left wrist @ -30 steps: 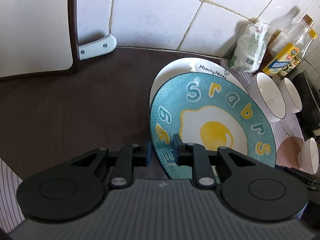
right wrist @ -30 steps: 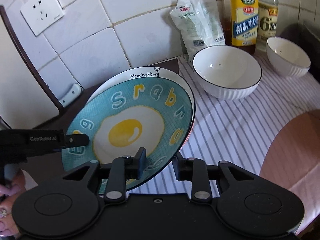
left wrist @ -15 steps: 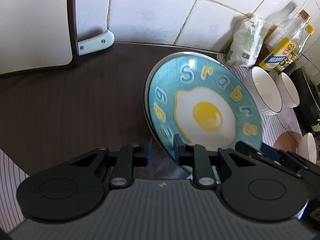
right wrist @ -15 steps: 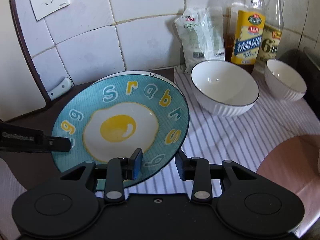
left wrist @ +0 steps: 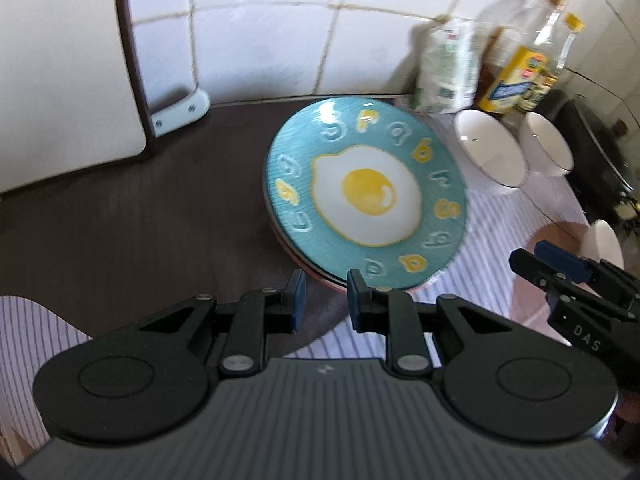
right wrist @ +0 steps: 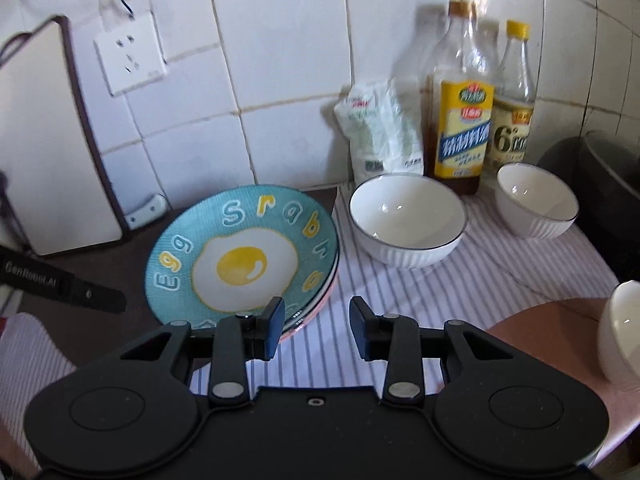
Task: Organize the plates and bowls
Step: 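Move the left gripper to the white ribbed bowl by the bottles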
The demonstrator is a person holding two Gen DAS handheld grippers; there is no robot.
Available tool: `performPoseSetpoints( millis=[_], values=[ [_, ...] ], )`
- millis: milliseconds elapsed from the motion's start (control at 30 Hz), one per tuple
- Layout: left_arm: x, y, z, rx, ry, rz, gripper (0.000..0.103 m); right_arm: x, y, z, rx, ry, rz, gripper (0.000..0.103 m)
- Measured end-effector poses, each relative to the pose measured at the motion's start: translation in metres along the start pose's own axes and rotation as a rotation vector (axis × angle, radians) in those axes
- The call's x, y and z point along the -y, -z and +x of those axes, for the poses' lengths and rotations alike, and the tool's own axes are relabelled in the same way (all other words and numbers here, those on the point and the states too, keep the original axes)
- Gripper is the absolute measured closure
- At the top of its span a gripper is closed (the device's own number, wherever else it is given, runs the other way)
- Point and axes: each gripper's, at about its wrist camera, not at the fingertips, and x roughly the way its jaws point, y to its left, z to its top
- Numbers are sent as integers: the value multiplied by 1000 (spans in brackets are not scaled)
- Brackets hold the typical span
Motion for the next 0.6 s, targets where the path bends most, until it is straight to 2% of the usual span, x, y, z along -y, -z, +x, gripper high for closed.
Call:
performPoseSetpoints(
  millis=[267,333,600],
  values=[
    [43,3,-44,55,55,75,74,31,7,-62,95,0,-55,53],
    [55,4,-51,67,70,90,70,36,8,-74,115,11,-73,47],
    [96,0,-57,117,145,133,57,54,16,-96,155,31,-127,32]
  ],
)
